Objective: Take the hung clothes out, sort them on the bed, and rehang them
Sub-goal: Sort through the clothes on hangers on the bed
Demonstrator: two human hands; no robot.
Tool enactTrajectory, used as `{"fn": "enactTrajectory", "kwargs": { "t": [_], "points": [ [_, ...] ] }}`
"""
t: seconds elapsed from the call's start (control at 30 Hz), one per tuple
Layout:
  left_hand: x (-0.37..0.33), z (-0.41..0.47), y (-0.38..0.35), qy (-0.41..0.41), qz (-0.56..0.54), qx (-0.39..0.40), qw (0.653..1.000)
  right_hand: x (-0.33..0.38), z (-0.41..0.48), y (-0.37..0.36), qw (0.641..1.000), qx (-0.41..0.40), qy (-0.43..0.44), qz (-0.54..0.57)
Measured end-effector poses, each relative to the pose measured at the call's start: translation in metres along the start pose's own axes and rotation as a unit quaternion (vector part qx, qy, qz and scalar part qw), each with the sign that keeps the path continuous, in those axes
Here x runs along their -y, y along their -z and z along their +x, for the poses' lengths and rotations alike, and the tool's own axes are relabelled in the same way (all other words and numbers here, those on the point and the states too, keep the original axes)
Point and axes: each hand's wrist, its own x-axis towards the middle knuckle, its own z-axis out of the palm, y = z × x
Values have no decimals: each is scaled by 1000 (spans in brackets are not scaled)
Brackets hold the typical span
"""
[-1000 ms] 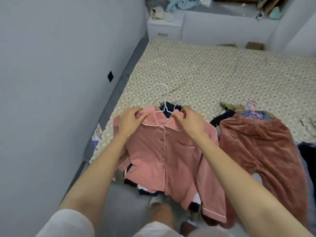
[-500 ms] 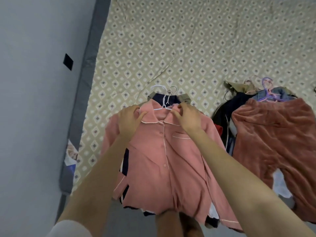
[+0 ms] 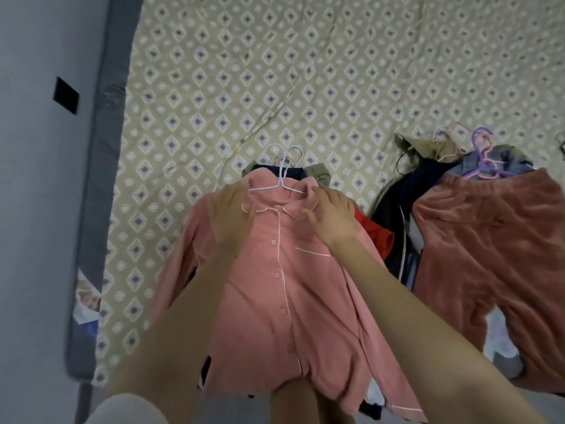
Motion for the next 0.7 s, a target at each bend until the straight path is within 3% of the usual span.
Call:
{"fn": "enactTrajectory", "kwargs": {
  "t": [0.3,0.7],
  "points": [
    [-83,-25,52,-108,35,52,992,-24,-65,74,999,22,-29,-13],
    [-217,-118,54,-110,127,53,984,-110,-159,149,999,-28,3,18]
  ]
}}
